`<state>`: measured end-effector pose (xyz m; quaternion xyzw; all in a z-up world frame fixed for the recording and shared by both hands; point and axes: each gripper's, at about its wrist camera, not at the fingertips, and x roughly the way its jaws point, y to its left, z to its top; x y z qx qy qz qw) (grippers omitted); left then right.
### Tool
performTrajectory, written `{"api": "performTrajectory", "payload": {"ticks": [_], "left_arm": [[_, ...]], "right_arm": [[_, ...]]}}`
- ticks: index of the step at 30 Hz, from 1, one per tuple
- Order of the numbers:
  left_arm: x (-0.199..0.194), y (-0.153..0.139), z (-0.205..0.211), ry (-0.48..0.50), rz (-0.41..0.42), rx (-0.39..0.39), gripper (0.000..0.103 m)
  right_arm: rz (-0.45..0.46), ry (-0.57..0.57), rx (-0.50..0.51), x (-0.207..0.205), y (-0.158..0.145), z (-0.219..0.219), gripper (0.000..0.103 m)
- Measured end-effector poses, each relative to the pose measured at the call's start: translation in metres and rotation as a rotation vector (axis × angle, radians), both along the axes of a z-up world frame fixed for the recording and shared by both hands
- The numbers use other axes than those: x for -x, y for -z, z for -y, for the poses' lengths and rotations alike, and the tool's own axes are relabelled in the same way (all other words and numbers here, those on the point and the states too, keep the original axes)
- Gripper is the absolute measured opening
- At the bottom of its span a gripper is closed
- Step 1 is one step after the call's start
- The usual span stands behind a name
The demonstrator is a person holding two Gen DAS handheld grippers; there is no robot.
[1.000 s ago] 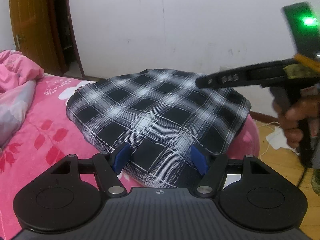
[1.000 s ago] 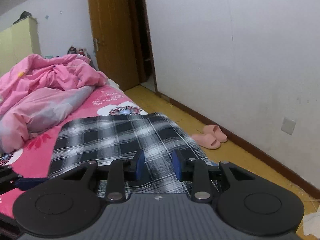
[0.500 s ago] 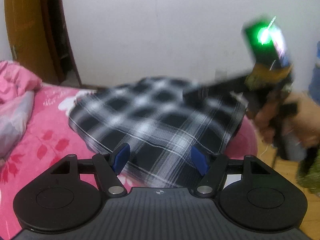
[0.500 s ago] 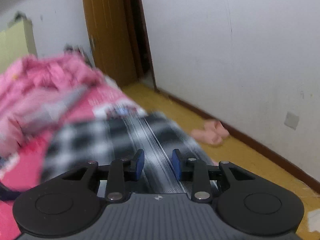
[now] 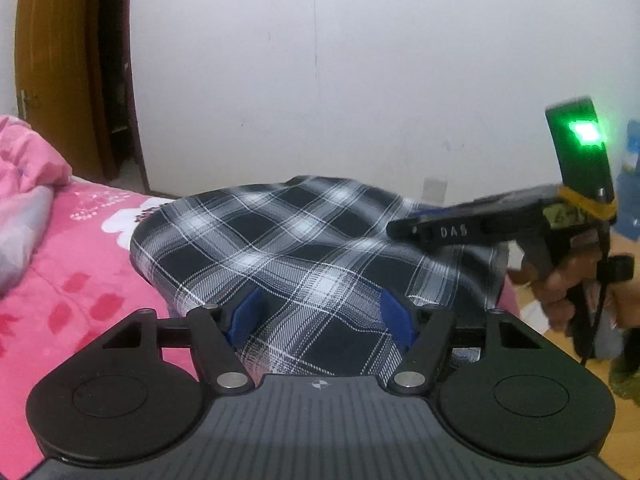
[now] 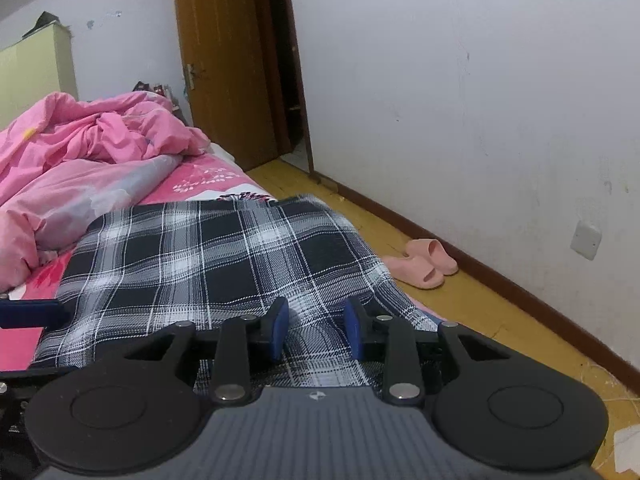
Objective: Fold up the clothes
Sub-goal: 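Place the plaid bundle onto the beige clothes stack with the left tool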
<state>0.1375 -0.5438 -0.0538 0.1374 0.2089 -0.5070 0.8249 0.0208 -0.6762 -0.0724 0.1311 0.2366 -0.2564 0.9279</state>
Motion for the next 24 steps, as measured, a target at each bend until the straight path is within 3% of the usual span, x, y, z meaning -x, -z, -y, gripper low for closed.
{"api": "performTrajectory", "payload": {"ticks": [4,6,10,12,14,18,20,24], "left_arm": [[-0.009,-0.01,-0.006,0.018,-0.013,0.052,0.065],[-0.017,-0.019,-0.012,0.029,-0.003,0.114,0.065],[-0.054,-0.026,0.003,0.009,-0.081,0.173,0.066],[-0.074,-0.022,0.018,-0.003,-0.119,0.17,0.066],[-0.093,-0.011,0.034,-0.024,-0.163,0.118,0.066],[-0.115,0.001,0.051,-0.047,-0.184,0.059,0.065],[-0.112,-0.009,0.052,0.0,-0.161,0.072,0.066],[-0.121,-0.003,0.061,-0.024,-0.153,0.028,0.067]], "right_arm": [[0.005,-0.007,0.008,0.002,0.0,0.0,0.033],[-0.007,-0.013,0.011,0.001,-0.008,0.0,0.033],[0.075,-0.061,0.01,-0.003,-0.034,0.002,0.034],[0.081,-0.066,0.023,-0.01,-0.038,0.008,0.034],[0.065,-0.072,0.004,-0.02,-0.034,0.016,0.033],[-0.02,-0.07,-0.067,-0.035,-0.012,0.038,0.035],[-0.007,-0.068,-0.094,-0.037,-0.024,0.042,0.035],[0.023,-0.13,-0.071,-0.065,-0.054,0.049,0.035]]}}
